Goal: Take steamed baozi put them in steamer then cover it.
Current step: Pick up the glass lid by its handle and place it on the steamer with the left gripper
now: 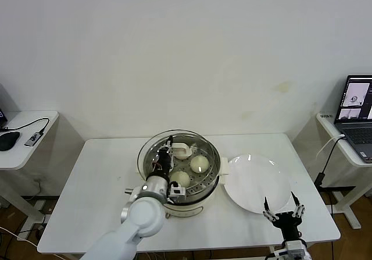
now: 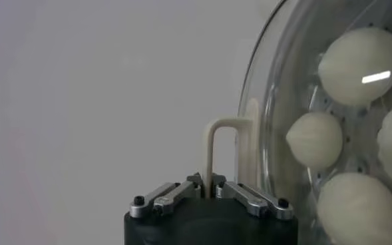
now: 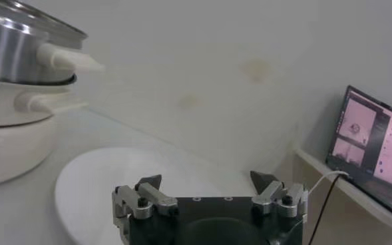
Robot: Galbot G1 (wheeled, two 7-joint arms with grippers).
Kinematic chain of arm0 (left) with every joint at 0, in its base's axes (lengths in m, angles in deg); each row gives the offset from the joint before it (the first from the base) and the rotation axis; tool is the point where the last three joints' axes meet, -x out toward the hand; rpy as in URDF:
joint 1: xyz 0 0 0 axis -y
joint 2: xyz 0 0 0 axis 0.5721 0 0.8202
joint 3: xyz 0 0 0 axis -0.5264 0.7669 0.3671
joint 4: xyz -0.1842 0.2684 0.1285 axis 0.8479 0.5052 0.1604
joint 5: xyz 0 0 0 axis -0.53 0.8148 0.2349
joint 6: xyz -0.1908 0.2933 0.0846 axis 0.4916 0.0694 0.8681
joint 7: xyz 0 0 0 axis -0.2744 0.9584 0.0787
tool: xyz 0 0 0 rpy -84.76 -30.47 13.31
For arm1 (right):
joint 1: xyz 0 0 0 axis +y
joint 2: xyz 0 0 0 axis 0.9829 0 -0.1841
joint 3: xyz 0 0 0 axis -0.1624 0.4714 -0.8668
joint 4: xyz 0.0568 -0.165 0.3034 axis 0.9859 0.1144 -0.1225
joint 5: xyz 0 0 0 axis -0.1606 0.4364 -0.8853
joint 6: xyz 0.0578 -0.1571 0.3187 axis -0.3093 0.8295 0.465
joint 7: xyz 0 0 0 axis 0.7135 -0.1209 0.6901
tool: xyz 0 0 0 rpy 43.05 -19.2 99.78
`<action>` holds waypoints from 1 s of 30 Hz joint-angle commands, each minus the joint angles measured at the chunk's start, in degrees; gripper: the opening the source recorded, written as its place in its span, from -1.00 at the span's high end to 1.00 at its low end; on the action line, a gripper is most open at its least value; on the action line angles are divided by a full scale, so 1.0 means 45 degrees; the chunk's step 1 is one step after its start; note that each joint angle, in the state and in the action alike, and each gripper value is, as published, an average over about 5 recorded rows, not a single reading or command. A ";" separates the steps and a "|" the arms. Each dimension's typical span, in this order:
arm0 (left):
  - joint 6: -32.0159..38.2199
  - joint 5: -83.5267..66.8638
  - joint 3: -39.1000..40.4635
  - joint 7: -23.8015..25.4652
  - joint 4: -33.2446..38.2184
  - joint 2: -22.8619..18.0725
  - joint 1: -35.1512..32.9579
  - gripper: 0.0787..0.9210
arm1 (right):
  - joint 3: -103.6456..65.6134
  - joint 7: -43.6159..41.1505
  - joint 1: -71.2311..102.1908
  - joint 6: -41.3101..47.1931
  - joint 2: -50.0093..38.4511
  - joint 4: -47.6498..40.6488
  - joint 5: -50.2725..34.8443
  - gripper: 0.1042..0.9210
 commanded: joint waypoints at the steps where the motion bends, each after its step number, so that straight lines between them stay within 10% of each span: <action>1: -0.0089 0.0737 0.0486 0.0233 -0.0708 -0.0580 0.0450 0.84 | 0.0068 0.0030 -0.0037 0.0014 0.0026 -0.0103 0.0050 -0.76; 30: 0.0166 0.0967 0.0348 -0.0054 -0.1095 -0.0909 0.0096 0.84 | 0.0183 0.0075 -0.0043 -0.0038 0.0030 -0.0361 0.0120 -0.76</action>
